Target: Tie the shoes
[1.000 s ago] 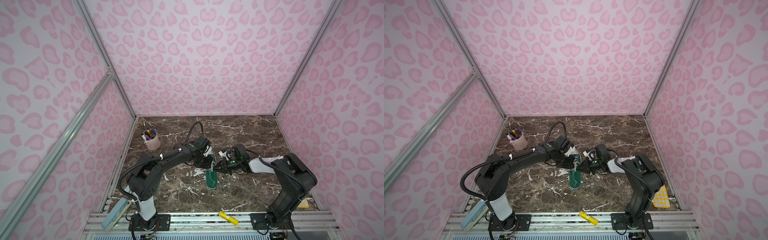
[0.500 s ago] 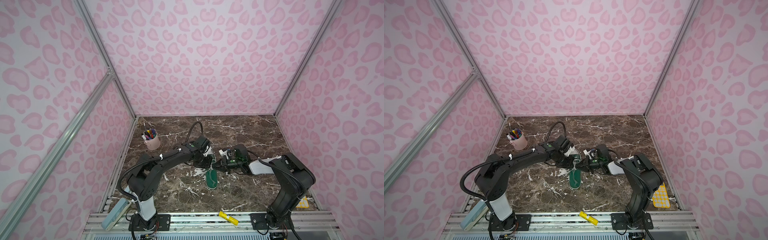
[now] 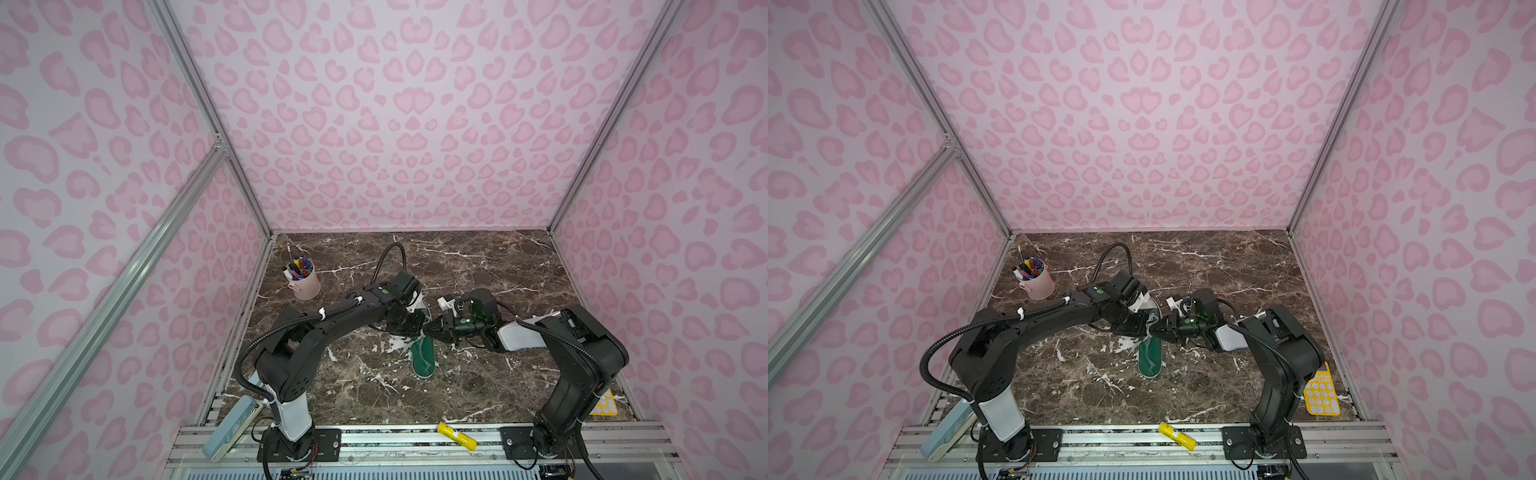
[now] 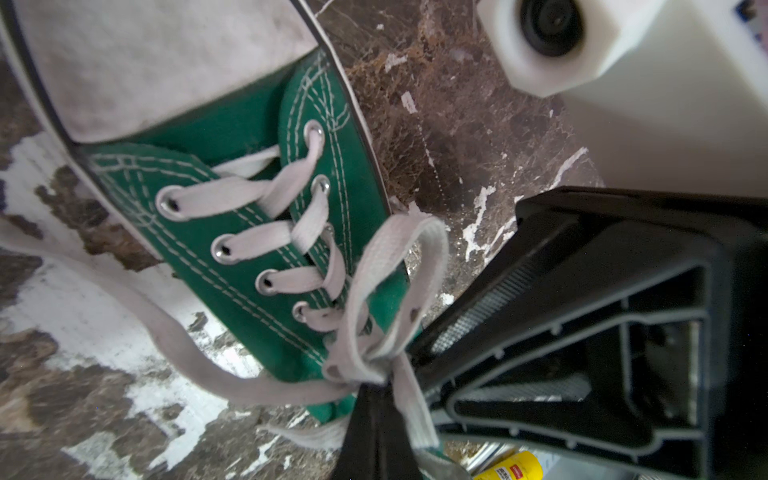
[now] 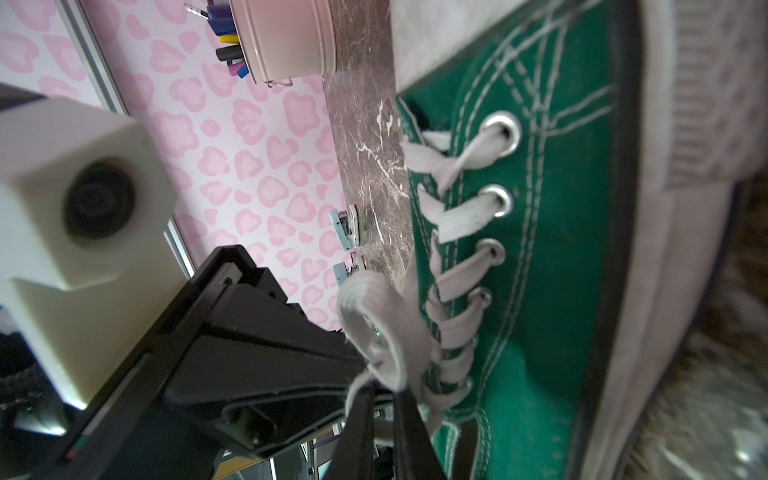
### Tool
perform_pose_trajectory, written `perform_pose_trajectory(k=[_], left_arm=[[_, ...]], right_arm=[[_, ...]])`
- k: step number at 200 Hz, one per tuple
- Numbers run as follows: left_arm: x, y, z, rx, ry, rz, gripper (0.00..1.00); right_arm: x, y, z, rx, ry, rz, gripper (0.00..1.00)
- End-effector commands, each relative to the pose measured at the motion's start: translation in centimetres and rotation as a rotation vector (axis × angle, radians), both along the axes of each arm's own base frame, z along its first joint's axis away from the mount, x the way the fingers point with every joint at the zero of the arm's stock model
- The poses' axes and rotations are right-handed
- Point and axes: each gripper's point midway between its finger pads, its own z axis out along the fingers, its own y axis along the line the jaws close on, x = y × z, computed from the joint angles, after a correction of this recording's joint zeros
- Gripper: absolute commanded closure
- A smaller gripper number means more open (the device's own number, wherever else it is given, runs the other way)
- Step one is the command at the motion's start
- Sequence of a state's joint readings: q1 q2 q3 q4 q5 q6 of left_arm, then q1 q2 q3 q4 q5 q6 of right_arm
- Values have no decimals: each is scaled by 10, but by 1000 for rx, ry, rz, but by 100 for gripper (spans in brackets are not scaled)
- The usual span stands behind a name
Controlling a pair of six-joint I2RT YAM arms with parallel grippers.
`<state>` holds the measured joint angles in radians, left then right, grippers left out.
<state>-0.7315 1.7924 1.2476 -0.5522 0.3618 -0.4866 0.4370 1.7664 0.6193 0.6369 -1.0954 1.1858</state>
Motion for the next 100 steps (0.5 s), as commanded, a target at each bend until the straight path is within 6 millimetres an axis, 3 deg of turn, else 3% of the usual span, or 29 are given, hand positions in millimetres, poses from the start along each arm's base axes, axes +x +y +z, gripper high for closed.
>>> perform_pose_trajectory(k=[1,100], left_arm=[[0,-7,8,-45,0,1,97],[0,-12,7,-117,15,43,97]], right_arm=[[-3,-2,-5,-27,-10,12,87],[-4,-5,-6,-38,-7,16,86]])
